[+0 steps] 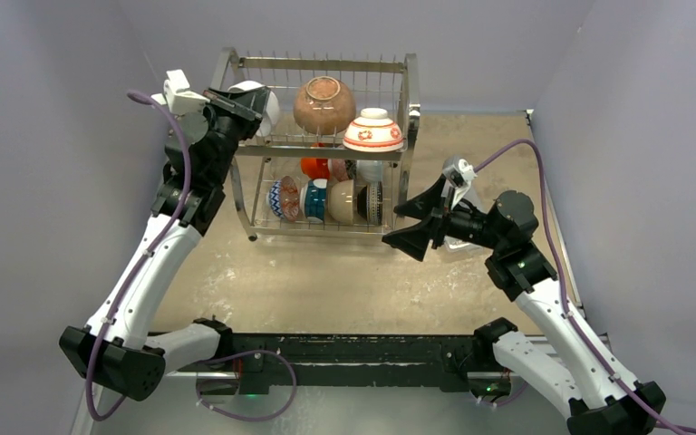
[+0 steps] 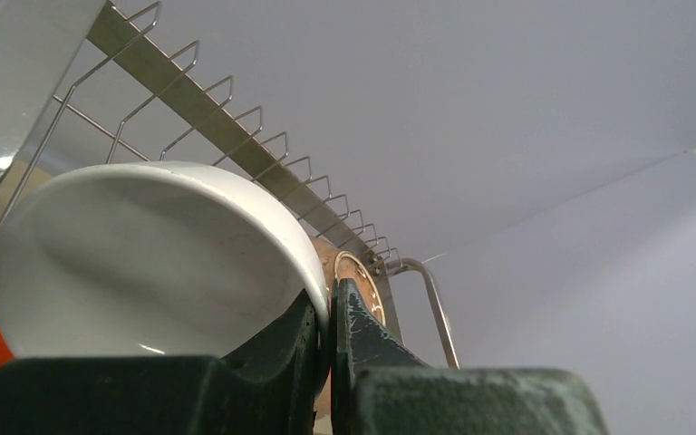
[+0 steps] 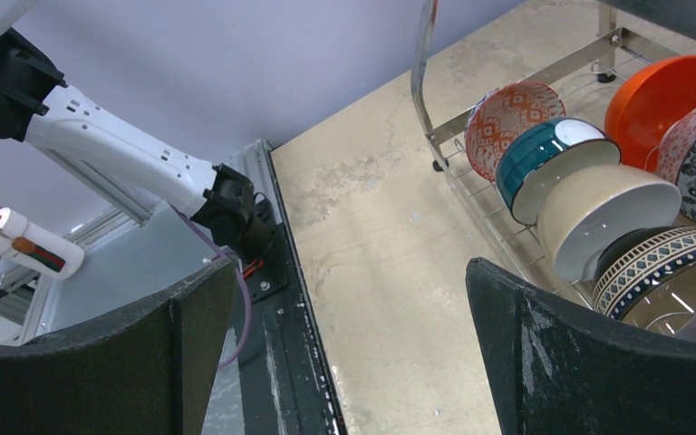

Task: Load the bowls into the dish rack
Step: Turn the bowl upside down on the dish rack.

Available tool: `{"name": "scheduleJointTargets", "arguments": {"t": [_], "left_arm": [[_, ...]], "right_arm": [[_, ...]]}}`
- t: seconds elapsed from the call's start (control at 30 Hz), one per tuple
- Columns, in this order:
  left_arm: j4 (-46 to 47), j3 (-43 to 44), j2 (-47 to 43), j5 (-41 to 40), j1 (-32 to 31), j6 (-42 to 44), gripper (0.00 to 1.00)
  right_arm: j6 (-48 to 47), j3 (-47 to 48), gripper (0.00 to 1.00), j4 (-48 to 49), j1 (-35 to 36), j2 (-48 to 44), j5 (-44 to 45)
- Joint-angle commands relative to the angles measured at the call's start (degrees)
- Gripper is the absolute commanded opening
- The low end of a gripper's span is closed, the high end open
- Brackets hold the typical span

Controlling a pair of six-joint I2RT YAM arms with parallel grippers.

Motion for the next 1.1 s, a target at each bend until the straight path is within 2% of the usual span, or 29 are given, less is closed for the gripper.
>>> {"name": "scheduleJointTargets", "arguments": {"t": [0.0,0.33,0.57,0.97,1.07], "left_arm": [[-1.18,3.08,1.95,4.82,-3.70,0.62,0.00],[-1.86,8.04,5.91,4.53,-5.22,2.78,0.00],[-4.39,3.00,0.61,-0.57,-6.50,2.31,0.00],[-7.45,-6.06,-6.59,-3.23,-7.43,-2.11,0.00],[-7.74,-6.50,-7.62,-2.54,-7.47,-2.57,0.08]], "right_arm": [[0.43,-0.46,0.99,1.99,0.21,-0.74,-0.63],[0.63,-1.24,0.99,2.45,0.20,-0.95,-0.43],[0.55,-0.97,0.99,2.24,0.18,-0.62,-0.64],[0.66,-0.89,0.99,2.50,0.23,-0.26,-0.96],[0.61,-0.89,0.99,2.30,0.20,-0.30,-0.87]]}}
